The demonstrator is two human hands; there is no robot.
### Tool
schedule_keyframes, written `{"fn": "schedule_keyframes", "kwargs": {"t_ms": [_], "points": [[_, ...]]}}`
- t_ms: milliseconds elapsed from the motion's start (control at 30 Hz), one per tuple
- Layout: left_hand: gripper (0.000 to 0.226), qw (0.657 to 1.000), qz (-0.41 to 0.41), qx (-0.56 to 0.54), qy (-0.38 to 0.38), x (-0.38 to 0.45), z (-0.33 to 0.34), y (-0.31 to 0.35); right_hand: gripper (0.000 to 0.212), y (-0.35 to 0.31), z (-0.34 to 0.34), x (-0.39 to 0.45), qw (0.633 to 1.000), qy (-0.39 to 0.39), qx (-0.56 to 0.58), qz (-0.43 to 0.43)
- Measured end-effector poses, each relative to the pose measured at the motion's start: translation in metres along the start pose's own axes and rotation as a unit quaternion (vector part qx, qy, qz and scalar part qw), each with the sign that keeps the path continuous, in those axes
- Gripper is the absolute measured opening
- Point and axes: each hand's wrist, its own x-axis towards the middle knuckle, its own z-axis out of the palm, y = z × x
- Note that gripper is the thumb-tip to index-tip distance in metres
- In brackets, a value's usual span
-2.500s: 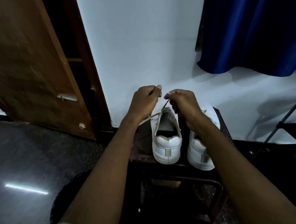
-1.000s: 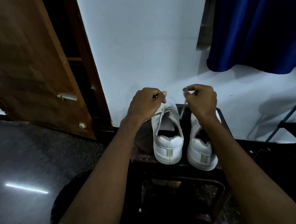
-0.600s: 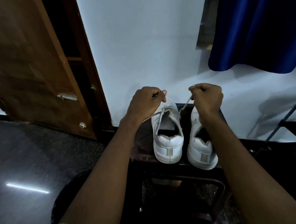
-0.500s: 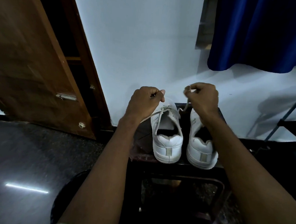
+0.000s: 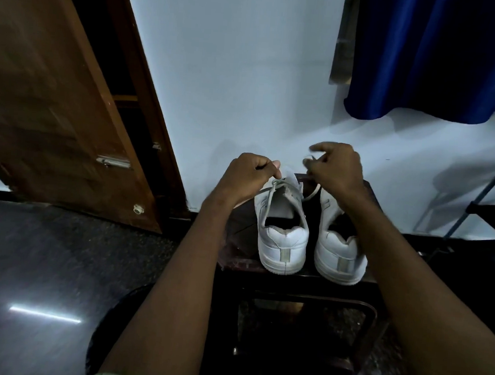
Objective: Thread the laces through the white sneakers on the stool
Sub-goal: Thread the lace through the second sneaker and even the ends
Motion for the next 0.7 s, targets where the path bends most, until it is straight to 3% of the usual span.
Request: {"fn": "schedule_keyframes", "kwargs": {"t_ms": [67,100,200,300,367,467,600,700], "points": [[0.034,0.996,-0.041,-0.080,-0.008,0.002,0.001,0.001,0.072,-0.004,-0.001,-0.003,0.998,-0.061,-0.025,0.011],[0.032,0.991,-0.063,-0.122,-0.001,0.004,0.002,0.002,0.072,-0.007,0.000,-0.004,0.996,-0.089,-0.017,0.014],[0.025,0.968,-0.116,-0.222,0.025,0.009,0.005,0.003,0.050,-0.018,0.001,-0.006,0.978,-0.203,-0.019,0.030],[0.015,0.956,-0.131,-0.263,0.022,0.007,0.009,0.003,0.039,-0.024,0.011,-0.013,0.946,-0.302,-0.117,0.007],[0.008,0.955,-0.132,-0.263,0.024,0.005,0.014,0.005,0.036,-0.025,0.018,-0.018,0.956,-0.241,-0.170,-0.006],[0.009,0.960,-0.119,-0.251,0.027,0.003,0.018,0.004,0.034,-0.024,0.016,-0.017,0.977,-0.148,-0.152,0.035],[0.008,0.963,-0.126,-0.236,0.026,0.004,0.022,0.000,0.007,-0.013,0.006,-0.006,0.971,-0.174,-0.011,0.160],[0.010,0.965,-0.125,-0.225,0.037,0.003,0.028,-0.002,0.034,-0.004,0.003,-0.002,0.953,-0.212,0.067,0.206]]}}
